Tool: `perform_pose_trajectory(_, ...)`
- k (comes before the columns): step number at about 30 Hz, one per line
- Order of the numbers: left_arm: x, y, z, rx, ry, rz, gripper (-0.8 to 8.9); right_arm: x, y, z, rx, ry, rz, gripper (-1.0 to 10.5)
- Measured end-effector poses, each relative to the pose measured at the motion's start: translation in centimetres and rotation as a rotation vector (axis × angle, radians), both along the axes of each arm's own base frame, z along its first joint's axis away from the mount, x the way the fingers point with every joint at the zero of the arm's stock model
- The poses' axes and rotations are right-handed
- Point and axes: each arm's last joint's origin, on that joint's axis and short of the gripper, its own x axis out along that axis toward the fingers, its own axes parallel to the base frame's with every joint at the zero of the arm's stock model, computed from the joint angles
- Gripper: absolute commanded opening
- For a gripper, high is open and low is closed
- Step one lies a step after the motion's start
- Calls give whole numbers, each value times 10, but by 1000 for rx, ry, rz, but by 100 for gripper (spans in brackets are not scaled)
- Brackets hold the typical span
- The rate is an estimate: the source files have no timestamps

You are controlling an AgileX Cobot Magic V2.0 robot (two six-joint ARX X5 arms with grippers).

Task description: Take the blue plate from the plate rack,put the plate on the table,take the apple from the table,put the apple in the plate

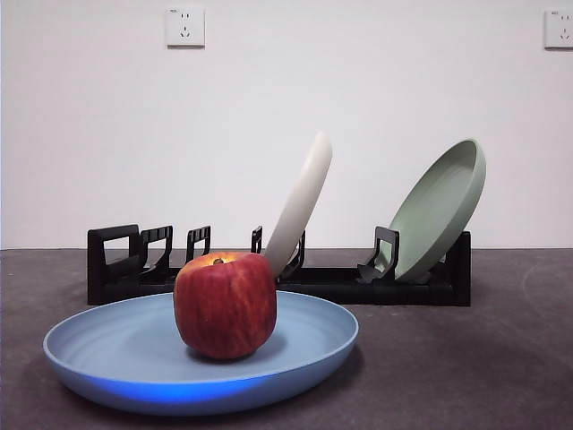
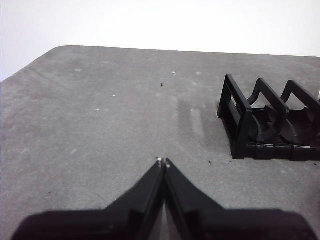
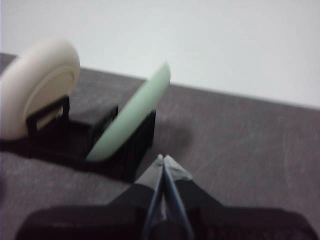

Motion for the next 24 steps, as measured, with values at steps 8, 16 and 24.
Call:
perform_pose_trajectory(8,0,0,0,0,0,0,-3,0,0,-18,77,48,-10,0)
perform_pose_trajectory(16,0,0,0,0,0,0,-3,1,0,-30,109,105,-16,0)
perform_pose_trajectory(24,0,0,0,0,0,0,-3,2,1,-33,154,115,-14,0)
